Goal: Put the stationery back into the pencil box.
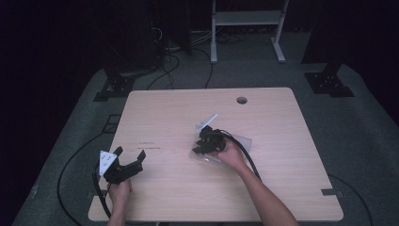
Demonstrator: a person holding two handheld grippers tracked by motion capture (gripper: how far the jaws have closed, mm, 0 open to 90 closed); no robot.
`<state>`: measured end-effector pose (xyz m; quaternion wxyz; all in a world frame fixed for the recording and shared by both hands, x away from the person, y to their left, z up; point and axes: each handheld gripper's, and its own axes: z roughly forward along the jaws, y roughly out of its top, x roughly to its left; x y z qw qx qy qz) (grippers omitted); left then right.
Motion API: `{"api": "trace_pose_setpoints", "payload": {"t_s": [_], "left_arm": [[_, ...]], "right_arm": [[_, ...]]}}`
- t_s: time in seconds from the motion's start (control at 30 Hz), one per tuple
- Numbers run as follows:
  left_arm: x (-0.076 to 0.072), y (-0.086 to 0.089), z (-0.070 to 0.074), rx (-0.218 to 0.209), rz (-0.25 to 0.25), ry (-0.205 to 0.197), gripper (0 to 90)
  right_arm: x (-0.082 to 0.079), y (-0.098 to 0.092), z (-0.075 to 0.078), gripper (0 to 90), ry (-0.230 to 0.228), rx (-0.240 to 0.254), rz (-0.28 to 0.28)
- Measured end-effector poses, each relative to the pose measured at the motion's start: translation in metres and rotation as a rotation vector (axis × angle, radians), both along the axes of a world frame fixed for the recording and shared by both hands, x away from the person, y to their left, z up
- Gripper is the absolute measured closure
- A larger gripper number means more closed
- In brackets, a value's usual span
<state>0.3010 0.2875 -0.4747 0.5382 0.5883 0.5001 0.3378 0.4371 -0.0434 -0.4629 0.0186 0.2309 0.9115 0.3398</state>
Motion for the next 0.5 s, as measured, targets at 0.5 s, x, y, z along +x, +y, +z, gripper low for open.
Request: {"api": "trace_pose_setpoints", "payload": {"t_s": [0.5], "left_arm": [[-0.001,0.001,0.0,-0.004,0.0,-0.001,1.1]], "right_arm": [[-0.011,-0.012,0.013,56.2,-0.025,0.031,0.0]]}}
